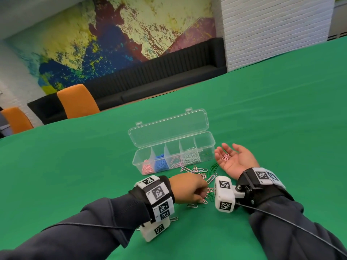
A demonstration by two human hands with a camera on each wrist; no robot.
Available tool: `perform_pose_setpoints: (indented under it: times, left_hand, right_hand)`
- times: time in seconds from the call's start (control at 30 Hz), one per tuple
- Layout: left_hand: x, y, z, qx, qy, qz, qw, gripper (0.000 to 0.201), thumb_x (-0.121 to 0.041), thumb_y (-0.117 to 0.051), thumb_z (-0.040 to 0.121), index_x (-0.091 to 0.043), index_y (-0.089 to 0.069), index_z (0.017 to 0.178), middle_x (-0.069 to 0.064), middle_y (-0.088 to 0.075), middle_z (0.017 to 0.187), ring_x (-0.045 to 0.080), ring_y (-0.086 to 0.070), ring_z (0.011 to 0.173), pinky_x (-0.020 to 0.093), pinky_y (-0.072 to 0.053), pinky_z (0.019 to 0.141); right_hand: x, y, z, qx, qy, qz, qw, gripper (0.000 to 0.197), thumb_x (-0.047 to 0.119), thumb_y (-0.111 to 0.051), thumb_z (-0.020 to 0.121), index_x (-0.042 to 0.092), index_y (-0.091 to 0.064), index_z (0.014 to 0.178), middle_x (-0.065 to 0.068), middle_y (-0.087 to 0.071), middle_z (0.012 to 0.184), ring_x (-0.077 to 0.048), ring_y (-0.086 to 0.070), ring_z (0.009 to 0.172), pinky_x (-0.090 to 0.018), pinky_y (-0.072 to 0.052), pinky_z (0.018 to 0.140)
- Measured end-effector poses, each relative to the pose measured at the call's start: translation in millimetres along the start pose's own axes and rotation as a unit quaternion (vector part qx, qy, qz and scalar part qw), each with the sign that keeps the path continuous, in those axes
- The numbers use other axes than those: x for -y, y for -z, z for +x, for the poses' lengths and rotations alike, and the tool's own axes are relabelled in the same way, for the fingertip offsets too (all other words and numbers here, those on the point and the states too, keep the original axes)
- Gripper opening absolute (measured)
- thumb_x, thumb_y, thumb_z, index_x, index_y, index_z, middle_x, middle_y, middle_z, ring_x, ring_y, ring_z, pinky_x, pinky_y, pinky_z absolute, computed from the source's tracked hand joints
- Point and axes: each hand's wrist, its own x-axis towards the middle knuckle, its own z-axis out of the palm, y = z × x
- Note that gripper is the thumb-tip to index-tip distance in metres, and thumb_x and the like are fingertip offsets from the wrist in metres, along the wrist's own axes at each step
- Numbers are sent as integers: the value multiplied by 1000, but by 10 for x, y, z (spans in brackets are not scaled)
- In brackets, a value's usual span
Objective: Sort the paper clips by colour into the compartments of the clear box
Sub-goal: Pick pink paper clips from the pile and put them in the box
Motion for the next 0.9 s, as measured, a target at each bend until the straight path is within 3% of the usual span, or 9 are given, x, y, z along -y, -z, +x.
perform_pose_setpoints:
  times: [0.17,0.27,0.43,0.5,0.6,0.7,0.8,0.9]
  left_hand:
    - [94,45,-13,11,34,-8,999,14,-16,-64,86,-19,-53,79,8,-62,88,13,-48,75,23,-35,66]
    - [165,57,-33,-1,44,-12,999,14,-16,-63,88,-20,-52,80,-3,-56,80,11,-48,72,18,-34,59]
    - [162,148,-13,-83,40,-84,992,6,-15,-64,87,-14,-58,88,-15,-51,72,-7,-45,62,4,-36,57]
    - [129,217,36,-171,50,-149,973,9,-15,-65,87,-12,-59,93,-15,-52,74,-5,-48,65,4,-40,62]
    - [93,359,132,-292,67,-299,906,12,-10,-65,86,-13,-57,94,-6,-57,78,9,-55,67,21,-51,68]
    - [89,421,194,-314,81,-377,868,13,-9,-62,88,-10,-55,99,-1,-61,84,8,-58,67,17,-50,64]
    - [120,332,146,-296,87,-330,892,8,-8,-61,89,-13,-58,94,-2,-60,80,2,-57,64,17,-52,65]
    - [144,220,39,-172,22,-190,966,7,-11,-62,88,-10,-65,95,-5,-62,82,-2,-53,69,15,-48,74]
  right_hand:
    - [-8,-10,-2,-4,-1,-9,1000,34,25,-33,99,3,-54,82,-13,-55,79,-22,-55,71,-25,-54,48]
    - [-10,0,0,-3,-2,-19,1000,33,24,-34,99,3,-55,83,-13,-55,79,-22,-55,71,-25,-54,48]
    - [-15,-17,11,-1,-11,-41,999,34,24,-33,99,4,-55,81,-13,-55,75,-23,-55,69,-26,-54,46]
    - [-31,-23,8,2,-34,-79,996,35,26,-33,98,4,-55,81,-13,-58,69,-24,-56,68,-28,-54,47]
    - [-69,-25,-3,19,-80,-119,990,37,29,-35,98,2,-56,85,-18,-60,73,-29,-58,75,-36,-56,51]
    - [-86,-21,4,36,-112,-113,987,39,32,-36,98,-1,-55,90,-23,-59,85,-35,-64,73,-44,-56,53]
    - [-77,-11,32,40,-107,-66,991,41,31,-35,98,-3,-54,88,-24,-60,80,-36,-67,59,-46,-55,51]
    - [-49,4,55,32,-65,-14,997,40,29,-33,99,-3,-53,85,-23,-59,81,-34,-67,55,-43,-55,49]
